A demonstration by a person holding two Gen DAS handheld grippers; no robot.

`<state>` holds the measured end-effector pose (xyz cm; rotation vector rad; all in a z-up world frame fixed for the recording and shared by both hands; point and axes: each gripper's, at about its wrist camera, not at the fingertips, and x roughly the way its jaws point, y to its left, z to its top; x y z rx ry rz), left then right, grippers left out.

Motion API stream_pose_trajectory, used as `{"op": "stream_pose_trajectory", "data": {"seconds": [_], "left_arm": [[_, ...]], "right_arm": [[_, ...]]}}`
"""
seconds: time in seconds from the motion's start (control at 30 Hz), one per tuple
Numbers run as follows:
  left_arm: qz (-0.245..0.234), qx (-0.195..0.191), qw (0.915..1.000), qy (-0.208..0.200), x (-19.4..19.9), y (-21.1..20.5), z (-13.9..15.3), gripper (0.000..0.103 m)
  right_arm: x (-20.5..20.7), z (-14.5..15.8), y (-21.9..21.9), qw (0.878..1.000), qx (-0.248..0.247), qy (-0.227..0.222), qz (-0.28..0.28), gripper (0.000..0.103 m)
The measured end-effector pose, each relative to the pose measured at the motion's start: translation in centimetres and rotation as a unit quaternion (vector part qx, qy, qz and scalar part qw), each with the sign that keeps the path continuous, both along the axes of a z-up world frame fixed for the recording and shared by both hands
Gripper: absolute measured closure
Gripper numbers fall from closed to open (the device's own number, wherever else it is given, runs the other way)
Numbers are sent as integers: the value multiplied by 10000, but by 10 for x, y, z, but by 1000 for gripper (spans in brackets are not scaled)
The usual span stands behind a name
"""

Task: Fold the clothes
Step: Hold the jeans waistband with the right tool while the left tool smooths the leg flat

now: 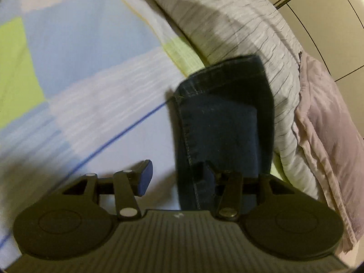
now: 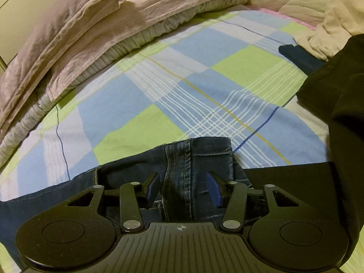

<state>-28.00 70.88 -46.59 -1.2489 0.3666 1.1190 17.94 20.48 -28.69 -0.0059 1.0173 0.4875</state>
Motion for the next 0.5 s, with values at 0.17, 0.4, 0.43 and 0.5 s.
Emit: {"op": "stream_pose_trajectory", "data": {"seconds": [0.17,0.4,0.43,0.5], "left_arm": [[-309,706,9970,21,14,-7,17,101],[-1264,1854,9549,1946,9,-42,76,91],[-1332,1731,9436,2488,8,-43,65,86],[-1300,1401,9118,3635,4,-41,38,86]], "right_arm": [[0,-2,4,9999,-125,-62,48,54],[-2,-2,4,9999,-90,-79,11,54],[-2,-2,5,9999,-94,-94,1,53],[-3,-1,5,9999,-88,-111,-11,53]]}}
